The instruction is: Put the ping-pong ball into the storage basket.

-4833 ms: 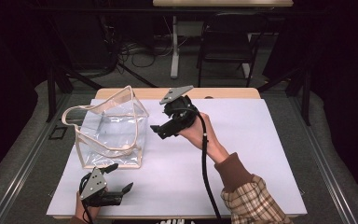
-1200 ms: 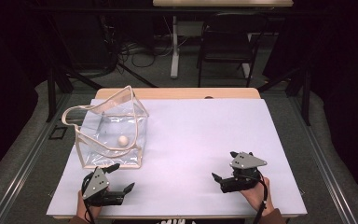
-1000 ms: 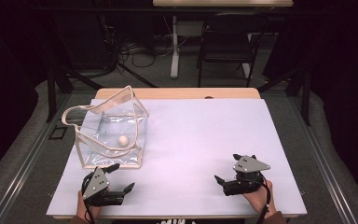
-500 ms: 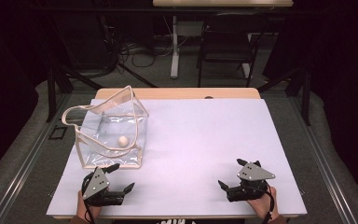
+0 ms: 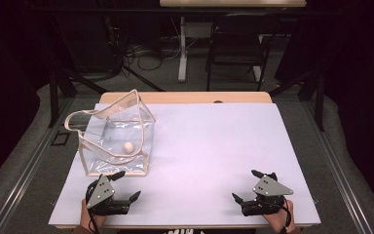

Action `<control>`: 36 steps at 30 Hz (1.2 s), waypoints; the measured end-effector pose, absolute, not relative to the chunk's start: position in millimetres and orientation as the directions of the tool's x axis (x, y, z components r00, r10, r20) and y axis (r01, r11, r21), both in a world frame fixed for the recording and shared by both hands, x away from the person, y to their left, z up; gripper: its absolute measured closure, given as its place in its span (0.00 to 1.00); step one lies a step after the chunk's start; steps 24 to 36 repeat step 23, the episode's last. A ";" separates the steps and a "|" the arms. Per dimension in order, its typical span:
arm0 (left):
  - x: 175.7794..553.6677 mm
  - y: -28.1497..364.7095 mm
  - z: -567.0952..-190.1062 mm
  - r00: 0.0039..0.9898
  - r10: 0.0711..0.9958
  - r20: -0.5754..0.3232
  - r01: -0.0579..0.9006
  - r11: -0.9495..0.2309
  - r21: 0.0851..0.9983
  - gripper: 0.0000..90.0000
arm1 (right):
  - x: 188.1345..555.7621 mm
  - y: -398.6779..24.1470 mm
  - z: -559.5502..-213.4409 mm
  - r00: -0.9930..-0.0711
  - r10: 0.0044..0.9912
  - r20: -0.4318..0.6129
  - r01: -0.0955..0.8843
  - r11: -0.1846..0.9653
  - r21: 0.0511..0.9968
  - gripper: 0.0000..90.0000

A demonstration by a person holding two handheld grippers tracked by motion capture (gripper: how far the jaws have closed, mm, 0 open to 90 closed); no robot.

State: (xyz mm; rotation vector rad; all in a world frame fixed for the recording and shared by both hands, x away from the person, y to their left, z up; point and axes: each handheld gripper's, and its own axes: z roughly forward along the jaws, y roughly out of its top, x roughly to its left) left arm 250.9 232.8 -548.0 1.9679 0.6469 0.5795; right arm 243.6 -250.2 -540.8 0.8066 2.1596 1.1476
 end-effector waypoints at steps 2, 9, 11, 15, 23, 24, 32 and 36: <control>250.9 232.6 -548.1 0.746 0.653 0.132 0.201 -0.410 0.890 0.18 | 241.8 -253.0 -542.6 -0.661 0.726 -0.191 0.244 0.449 0.860 0.02; 250.3 232.7 -548.3 0.746 0.653 0.132 0.201 -0.409 0.890 0.18 | 237.7 -259.9 -547.7 -0.656 0.730 -0.194 0.229 0.437 0.870 0.02; 249.9 233.0 -548.3 0.747 0.653 0.129 0.202 -0.407 0.891 0.18 | 237.0 -261.8 -548.2 -0.652 0.733 -0.193 0.227 0.432 0.873 0.02; 248.9 233.6 -548.1 0.747 0.652 0.131 0.199 -0.406 0.892 0.18 | 236.0 -265.0 -548.1 -0.640 0.746 -0.184 0.232 0.415 0.879 0.02; 251.6 231.8 -548.2 0.750 0.648 0.135 0.196 -0.413 0.889 0.18 | 237.5 -265.9 -551.0 -0.639 0.748 -0.178 0.240 0.414 0.878 0.02; 251.6 231.8 -548.2 0.750 0.648 0.135 0.196 -0.413 0.889 0.18 | 237.5 -265.9 -551.0 -0.639 0.748 -0.178 0.240 0.414 0.878 0.02; 251.6 231.8 -548.2 0.750 0.648 0.135 0.196 -0.413 0.889 0.18 | 237.5 -265.9 -551.0 -0.639 0.748 -0.178 0.240 0.414 0.878 0.02; 251.6 231.8 -548.2 0.750 0.648 0.135 0.196 -0.413 0.889 0.18 | 237.5 -265.9 -551.0 -0.639 0.748 -0.178 0.240 0.414 0.878 0.02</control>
